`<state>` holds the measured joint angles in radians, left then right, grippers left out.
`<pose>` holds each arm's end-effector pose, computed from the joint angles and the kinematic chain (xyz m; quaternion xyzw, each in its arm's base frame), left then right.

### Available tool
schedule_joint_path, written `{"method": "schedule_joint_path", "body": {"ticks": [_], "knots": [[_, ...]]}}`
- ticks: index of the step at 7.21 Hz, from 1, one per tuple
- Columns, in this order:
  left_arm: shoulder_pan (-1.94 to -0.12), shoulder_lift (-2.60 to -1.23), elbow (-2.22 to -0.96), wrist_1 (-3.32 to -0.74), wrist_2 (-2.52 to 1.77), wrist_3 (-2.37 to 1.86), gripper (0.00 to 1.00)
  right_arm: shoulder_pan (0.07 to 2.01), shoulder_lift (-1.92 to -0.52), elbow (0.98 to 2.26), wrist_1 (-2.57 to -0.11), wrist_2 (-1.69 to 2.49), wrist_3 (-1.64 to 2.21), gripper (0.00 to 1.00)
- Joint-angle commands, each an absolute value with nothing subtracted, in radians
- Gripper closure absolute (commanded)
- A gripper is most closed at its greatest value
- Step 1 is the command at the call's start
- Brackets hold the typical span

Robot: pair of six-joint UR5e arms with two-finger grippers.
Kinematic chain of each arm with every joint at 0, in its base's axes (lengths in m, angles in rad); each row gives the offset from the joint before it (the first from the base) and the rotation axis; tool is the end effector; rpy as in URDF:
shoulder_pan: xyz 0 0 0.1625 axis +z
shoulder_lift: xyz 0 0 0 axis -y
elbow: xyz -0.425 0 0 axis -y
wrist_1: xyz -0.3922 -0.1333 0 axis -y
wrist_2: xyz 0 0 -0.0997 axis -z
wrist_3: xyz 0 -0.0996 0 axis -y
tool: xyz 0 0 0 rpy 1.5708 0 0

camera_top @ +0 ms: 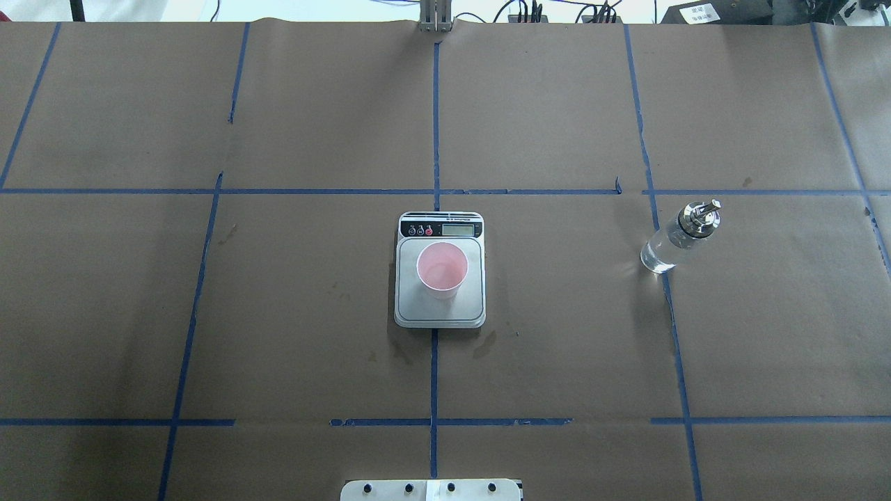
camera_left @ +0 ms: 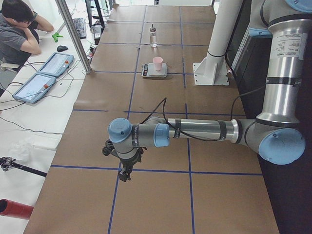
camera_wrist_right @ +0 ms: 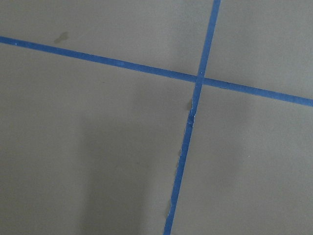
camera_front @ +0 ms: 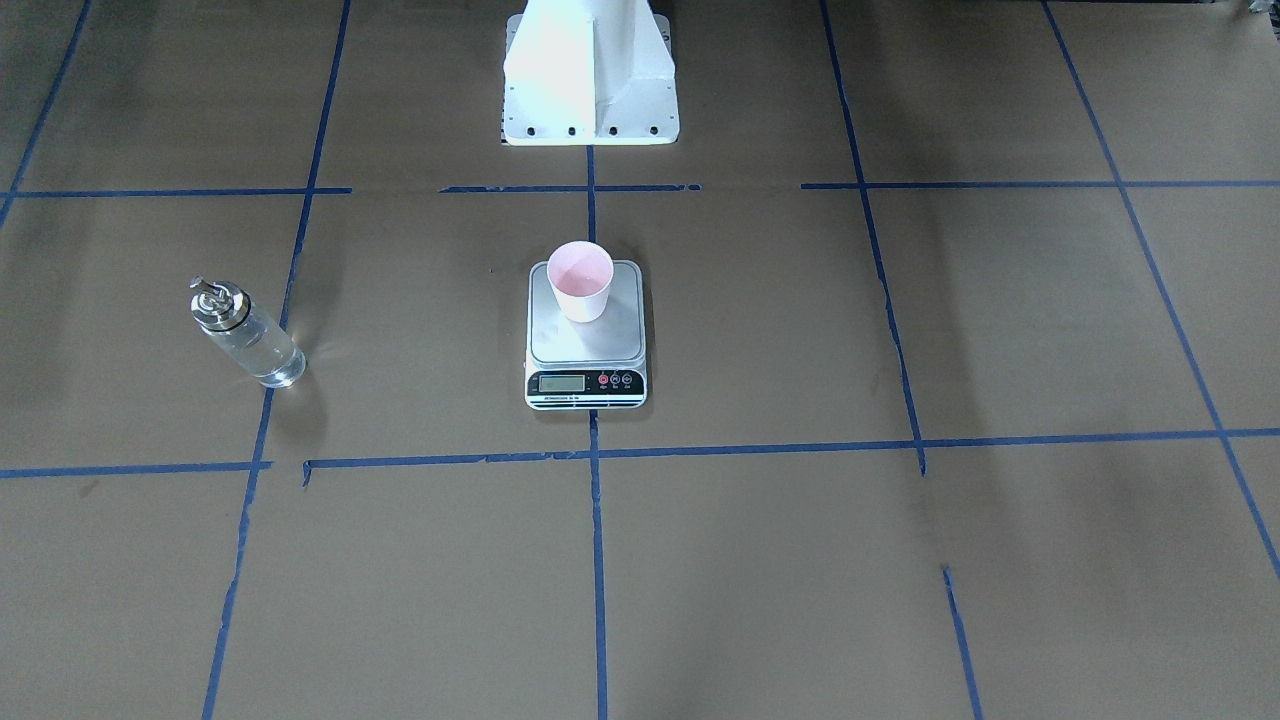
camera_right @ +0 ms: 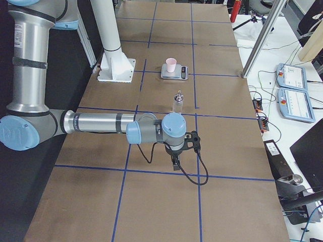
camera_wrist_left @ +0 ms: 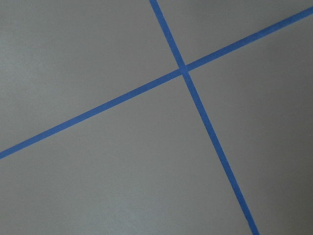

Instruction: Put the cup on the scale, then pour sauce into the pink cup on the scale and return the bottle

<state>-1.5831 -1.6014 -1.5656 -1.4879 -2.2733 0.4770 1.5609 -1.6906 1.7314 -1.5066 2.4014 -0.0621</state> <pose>-0.0751 -0.4994 0.6590 0.0571 0.3402 0.2065 0.9156 0.0553 -0.4478 0.6248 0.0585 -0.4015 -0.0540 0.9124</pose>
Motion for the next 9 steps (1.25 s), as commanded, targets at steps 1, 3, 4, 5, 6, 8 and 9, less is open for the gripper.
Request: {"method": "schedule_joint_path", "body": {"ticks": [1,3,4,5,6,8,9], "knots": [[-1.582,-1.605,-1.568,-1.488,-2.273,0.476,0.0,1.583,-1.644,1.747,-1.614,2.392,-0.058,0.0],[-1.582,-1.609,-1.572,-1.488,-2.272,0.469,0.0,1.582,-1.644,1.737,-1.609,2.391,-0.058,0.0],[-1.582,-1.614,-1.572,-1.488,-2.272,0.466,0.0,1.582,-1.644,1.736,-1.609,2.393,-0.058,0.0],[-1.582,-1.615,-1.572,-1.488,-2.27,0.465,0.0,1.583,-1.644,1.735,-1.609,2.393,-0.058,0.0],[-1.582,-1.614,-1.574,-1.488,-2.27,0.463,0.0,1.583,-1.646,1.735,-1.608,2.393,-0.058,0.0],[-1.582,-1.617,-1.585,-1.488,-2.273,0.288,0.0,1.583,-1.646,1.735,-1.608,2.393,-0.058,0.0],[-1.582,-1.618,-1.594,-1.488,-2.273,0.229,0.0,1.583,-1.647,1.735,-1.608,2.393,-0.058,0.0]]}}
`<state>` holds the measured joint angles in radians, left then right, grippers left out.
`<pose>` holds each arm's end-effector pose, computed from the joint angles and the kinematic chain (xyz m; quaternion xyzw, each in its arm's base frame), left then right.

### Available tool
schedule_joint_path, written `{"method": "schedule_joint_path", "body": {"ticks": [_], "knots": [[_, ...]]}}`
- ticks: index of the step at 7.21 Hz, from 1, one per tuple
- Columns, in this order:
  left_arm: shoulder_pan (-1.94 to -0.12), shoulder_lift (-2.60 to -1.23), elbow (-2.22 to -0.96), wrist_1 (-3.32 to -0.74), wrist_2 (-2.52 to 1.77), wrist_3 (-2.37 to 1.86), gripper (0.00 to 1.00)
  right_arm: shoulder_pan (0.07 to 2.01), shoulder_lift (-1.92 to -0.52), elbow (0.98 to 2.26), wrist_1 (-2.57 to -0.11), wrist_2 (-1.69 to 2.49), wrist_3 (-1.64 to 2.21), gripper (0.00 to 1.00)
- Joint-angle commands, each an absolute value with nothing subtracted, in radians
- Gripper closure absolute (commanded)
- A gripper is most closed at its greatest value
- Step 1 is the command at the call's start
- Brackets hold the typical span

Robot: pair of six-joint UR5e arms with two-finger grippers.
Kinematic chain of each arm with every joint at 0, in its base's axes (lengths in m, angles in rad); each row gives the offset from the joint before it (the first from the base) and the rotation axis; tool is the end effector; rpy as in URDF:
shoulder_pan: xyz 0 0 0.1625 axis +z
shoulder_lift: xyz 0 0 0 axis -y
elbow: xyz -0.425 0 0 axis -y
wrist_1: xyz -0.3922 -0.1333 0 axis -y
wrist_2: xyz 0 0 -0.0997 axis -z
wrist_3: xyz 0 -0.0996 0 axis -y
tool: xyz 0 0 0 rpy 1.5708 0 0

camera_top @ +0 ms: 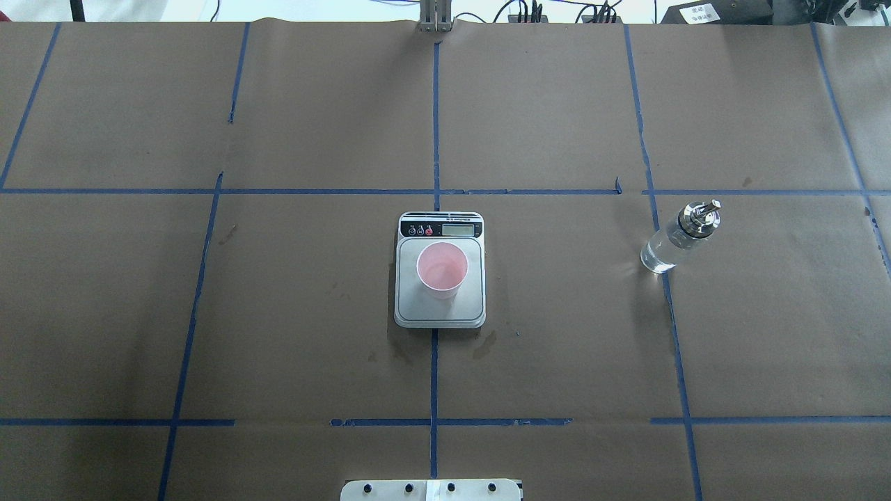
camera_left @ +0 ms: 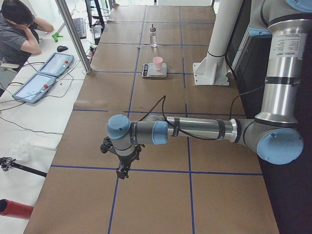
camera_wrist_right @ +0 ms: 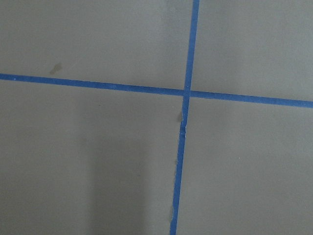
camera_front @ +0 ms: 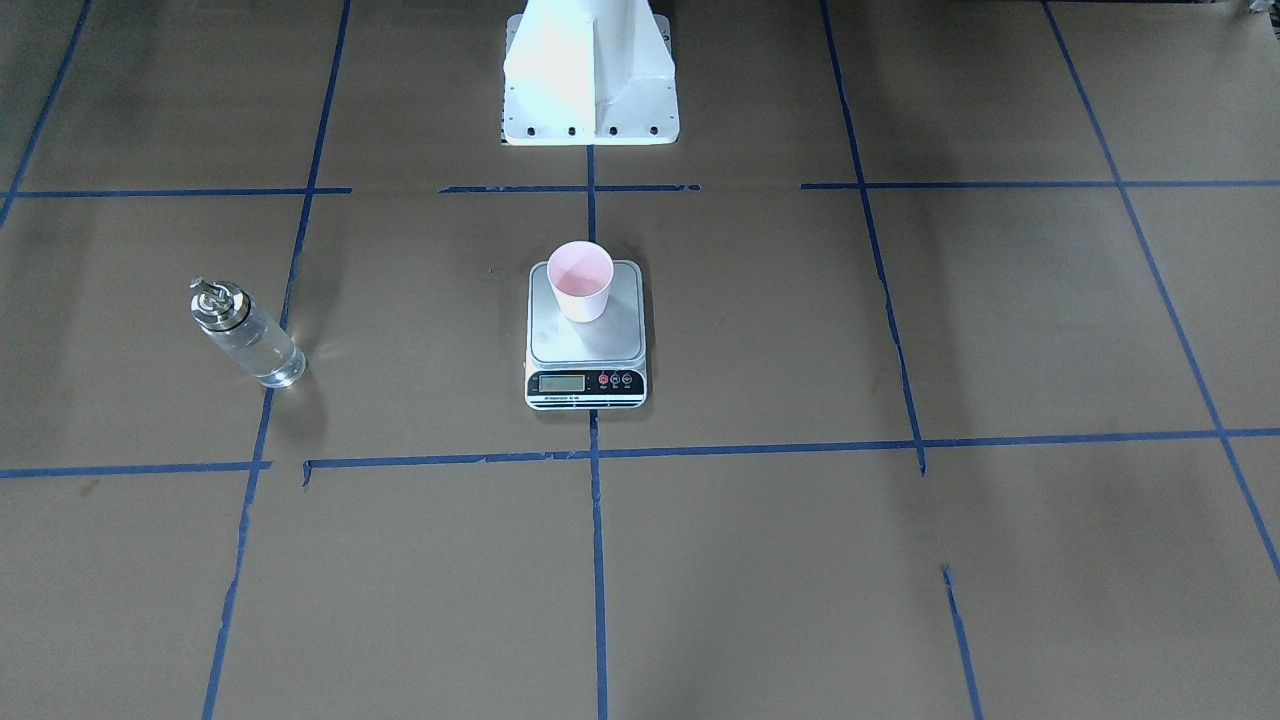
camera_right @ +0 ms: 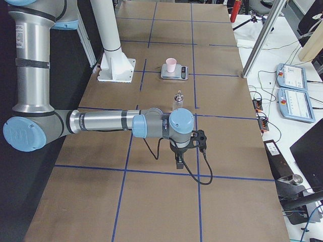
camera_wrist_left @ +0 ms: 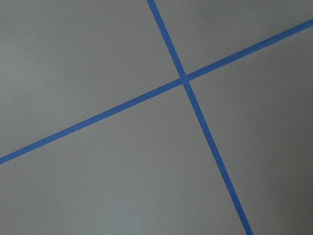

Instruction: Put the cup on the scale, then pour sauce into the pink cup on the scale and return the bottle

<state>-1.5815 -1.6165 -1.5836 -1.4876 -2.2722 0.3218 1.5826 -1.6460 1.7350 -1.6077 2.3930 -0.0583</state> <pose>-0.0745 -0.5080 0.6426 0.0454 0.3407 0.1413 0.9284 0.0658 -0.4611 0.6139 0.0379 -0.3984 -0.0317 0.9159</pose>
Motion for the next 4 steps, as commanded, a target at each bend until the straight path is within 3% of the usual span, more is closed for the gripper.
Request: {"method": "schedule_joint_path", "body": {"ticks": [1,4], "knots": [[-1.586,-1.615,-1.606,-1.489,-2.295,0.229,0.0,1.583,-1.647,1.735,-1.608,2.393,-0.058,0.0],[-1.588,-1.606,-1.603,-1.551,-2.365,0.219,0.0,1.583,-1.647,1.741,-1.608,2.393,-0.058,0.0]]}}
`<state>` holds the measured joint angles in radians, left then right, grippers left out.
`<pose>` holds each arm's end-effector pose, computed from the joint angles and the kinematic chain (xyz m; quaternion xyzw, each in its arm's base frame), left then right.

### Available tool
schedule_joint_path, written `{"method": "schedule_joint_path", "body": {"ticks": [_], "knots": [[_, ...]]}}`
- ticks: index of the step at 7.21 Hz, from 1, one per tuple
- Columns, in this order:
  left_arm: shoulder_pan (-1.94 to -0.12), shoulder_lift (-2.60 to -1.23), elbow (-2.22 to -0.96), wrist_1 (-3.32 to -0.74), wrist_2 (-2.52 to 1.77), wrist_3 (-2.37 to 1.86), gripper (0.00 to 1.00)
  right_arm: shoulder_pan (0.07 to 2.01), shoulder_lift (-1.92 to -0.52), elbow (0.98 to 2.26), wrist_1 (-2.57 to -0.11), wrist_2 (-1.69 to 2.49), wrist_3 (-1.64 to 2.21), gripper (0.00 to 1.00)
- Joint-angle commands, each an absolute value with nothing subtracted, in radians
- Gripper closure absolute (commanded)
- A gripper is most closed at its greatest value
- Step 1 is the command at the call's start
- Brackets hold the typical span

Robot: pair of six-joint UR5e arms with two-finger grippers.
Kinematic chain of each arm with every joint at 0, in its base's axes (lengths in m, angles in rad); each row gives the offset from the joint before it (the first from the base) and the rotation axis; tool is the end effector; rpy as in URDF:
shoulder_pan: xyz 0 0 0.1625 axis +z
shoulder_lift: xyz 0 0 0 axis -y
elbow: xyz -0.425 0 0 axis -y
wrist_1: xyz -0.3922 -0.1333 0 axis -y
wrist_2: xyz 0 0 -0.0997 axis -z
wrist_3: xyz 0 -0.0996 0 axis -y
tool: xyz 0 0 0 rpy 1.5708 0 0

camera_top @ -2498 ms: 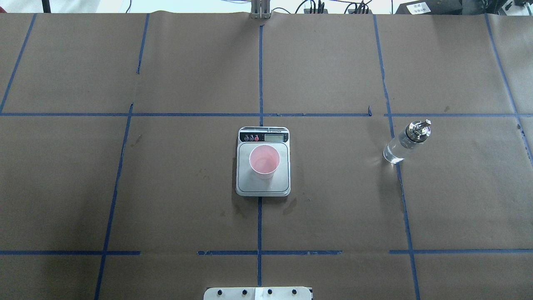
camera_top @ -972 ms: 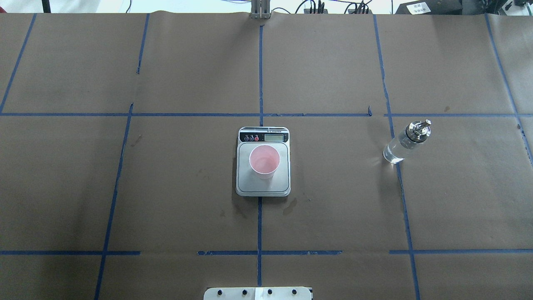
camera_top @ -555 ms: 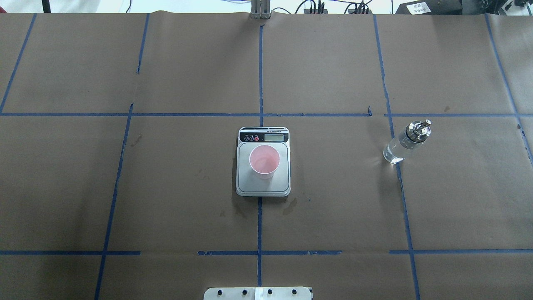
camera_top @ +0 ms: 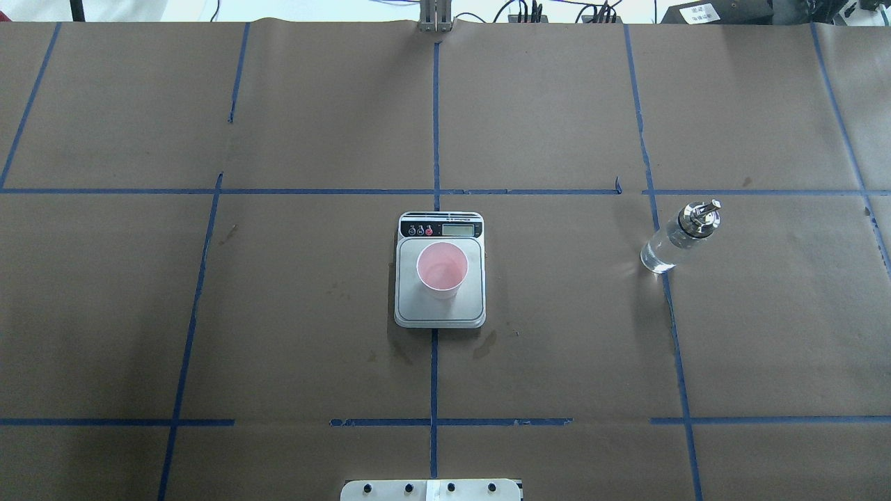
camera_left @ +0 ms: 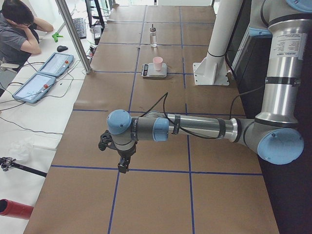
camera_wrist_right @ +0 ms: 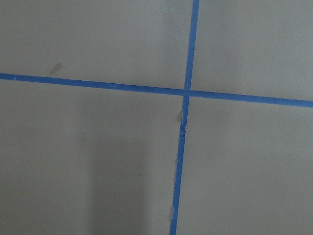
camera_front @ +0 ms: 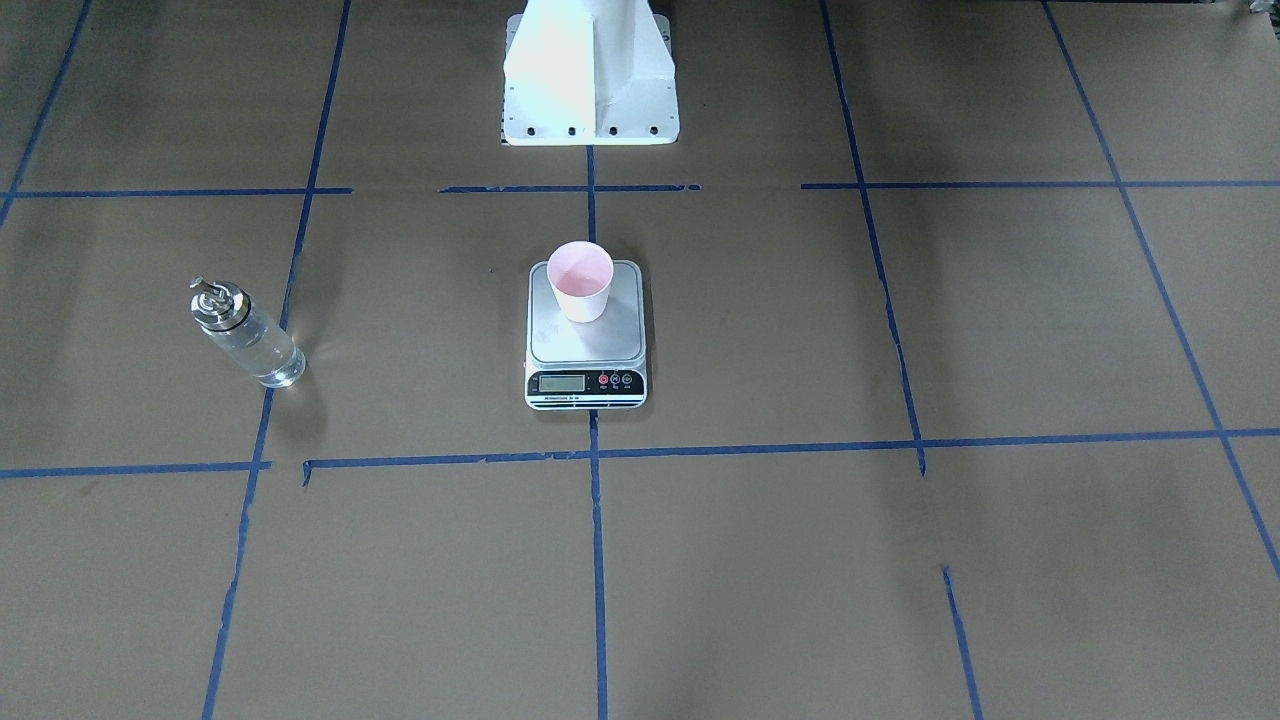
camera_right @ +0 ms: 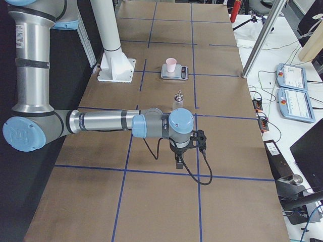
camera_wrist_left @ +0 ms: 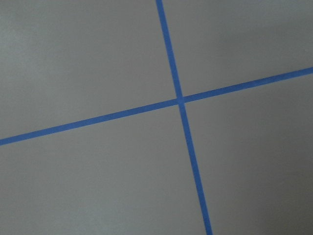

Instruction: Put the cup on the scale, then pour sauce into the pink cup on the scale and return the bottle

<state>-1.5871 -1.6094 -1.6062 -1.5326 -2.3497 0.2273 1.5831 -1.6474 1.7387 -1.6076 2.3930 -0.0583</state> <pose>-0.0716 -0.5086 0.6255 0.0626 0.3748 0.1042 0.9191 0.0660 -0.4605 0.6128 0.0391 -0.3983 -0.0320 0.9158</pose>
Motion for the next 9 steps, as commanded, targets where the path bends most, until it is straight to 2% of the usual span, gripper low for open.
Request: {"method": "schedule_joint_path", "body": {"ticks": [1,3,9], "knots": [[-1.588,-1.602,-1.6,-1.551,-2.385,0.162,0.0,1.583,-1.646,1.743,-1.608,2.393,-0.058,0.0],[-1.589,-1.597,-1.6,-1.552,-2.393,0.039,0.0,1.583,-1.646,1.743,-1.608,2.393,-0.058,0.0],[-1.617,-1.594,-1.586,-1.584,-2.381,0.026,0.0,1.583,-1.647,1.741,-1.608,2.393,-0.058,0.0]]}}
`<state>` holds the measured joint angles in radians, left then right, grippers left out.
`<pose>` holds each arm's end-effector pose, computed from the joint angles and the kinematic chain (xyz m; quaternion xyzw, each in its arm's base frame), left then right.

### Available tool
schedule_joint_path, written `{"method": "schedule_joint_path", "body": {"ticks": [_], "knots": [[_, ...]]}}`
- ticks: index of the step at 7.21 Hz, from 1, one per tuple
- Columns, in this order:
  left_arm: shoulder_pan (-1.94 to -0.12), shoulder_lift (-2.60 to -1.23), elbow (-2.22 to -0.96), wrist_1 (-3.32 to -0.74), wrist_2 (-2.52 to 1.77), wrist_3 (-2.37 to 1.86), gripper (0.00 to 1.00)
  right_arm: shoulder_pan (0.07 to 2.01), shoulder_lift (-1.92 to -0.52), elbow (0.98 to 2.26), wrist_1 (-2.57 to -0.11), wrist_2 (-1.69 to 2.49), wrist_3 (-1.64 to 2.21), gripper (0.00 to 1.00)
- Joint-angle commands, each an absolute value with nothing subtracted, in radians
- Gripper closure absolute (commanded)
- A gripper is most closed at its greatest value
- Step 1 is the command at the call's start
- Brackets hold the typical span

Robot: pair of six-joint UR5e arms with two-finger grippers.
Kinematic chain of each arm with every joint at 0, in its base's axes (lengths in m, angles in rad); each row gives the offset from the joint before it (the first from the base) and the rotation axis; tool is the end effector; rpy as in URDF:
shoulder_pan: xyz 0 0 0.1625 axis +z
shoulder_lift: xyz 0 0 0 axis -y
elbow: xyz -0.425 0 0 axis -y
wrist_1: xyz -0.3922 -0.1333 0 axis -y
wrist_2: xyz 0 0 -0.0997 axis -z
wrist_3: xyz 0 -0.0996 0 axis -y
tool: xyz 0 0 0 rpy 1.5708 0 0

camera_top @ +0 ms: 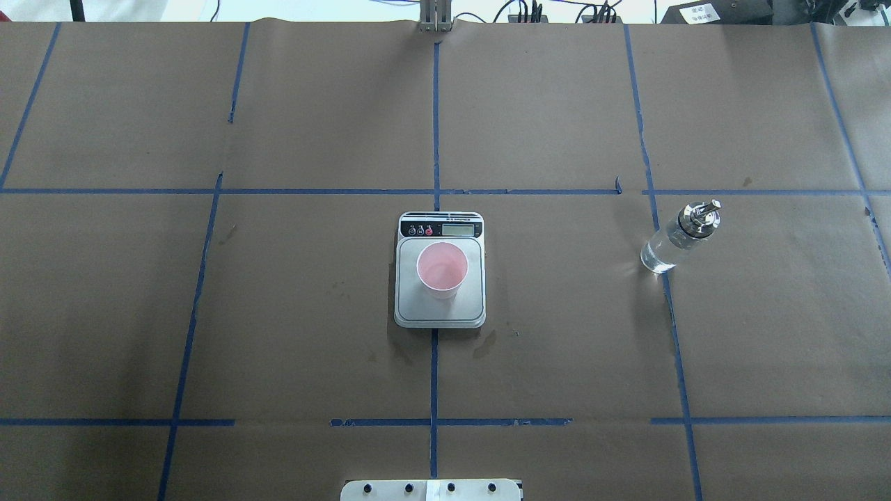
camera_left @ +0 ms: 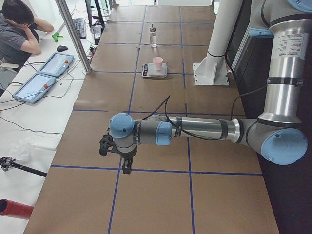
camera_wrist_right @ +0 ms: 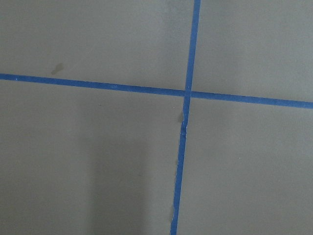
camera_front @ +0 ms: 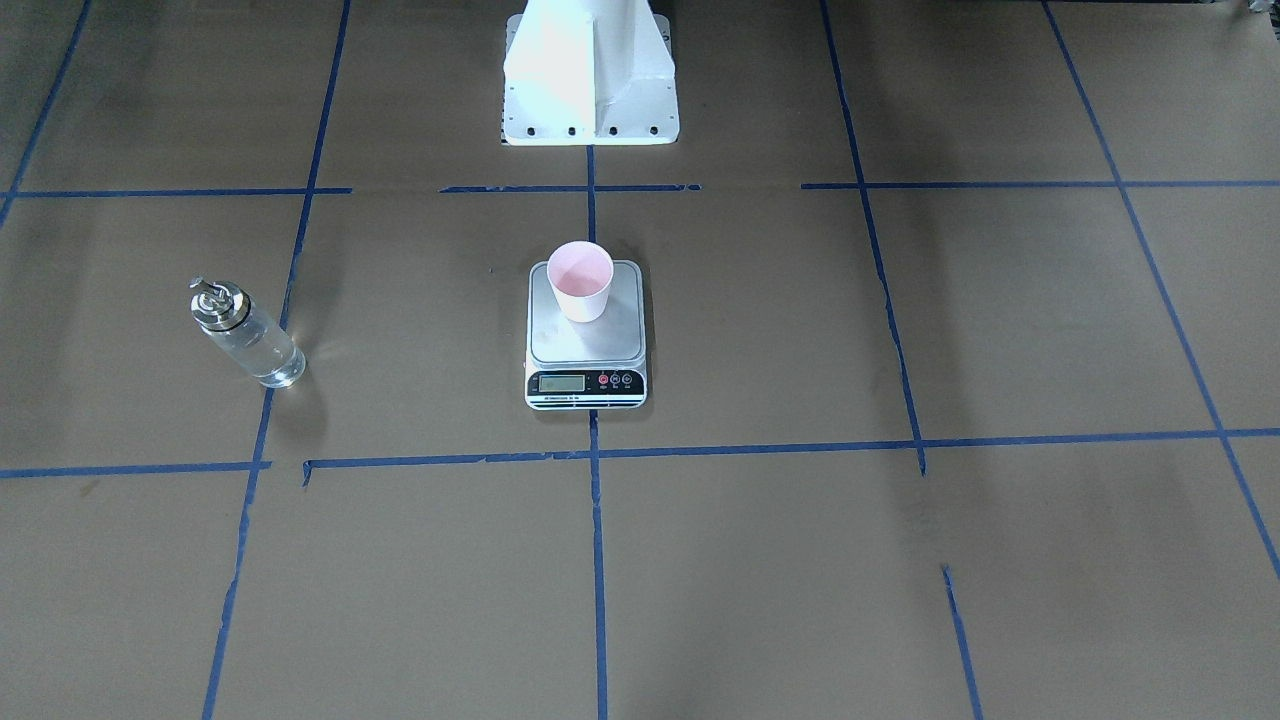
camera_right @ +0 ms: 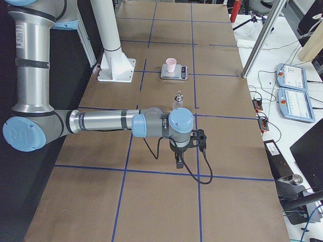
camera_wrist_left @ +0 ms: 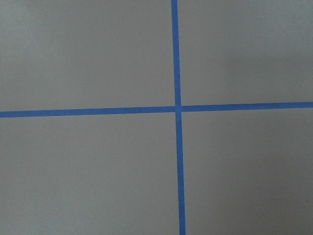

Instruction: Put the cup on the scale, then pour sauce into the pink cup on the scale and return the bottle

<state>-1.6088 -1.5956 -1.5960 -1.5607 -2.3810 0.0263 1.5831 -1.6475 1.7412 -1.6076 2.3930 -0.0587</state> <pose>-0.0803 -0.5019 0.6324 0.0310 0.3932 0.0025 0.9189 0.0660 -0.4605 0.6116 0.0402 -0.3983 -0.0326 0.9158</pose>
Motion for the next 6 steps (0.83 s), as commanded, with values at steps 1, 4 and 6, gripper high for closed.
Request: {"method": "schedule_joint_path", "body": {"ticks": [1,4,6], "knots": [[-1.615,-1.592,-1.566,-1.606,-2.381,0.023,0.0,1.583,-1.647,1.741,-1.609,2.395,-0.058,0.0],[-1.614,-1.583,-1.56,-1.608,-2.37,0.014,0.0,1.583,-1.647,1.737,-1.609,2.391,-0.06,0.0],[-1.614,-1.583,-1.562,-1.608,-2.358,0.014,0.0,1.583,-1.651,1.735,-1.608,2.39,-0.06,0.0]]}}
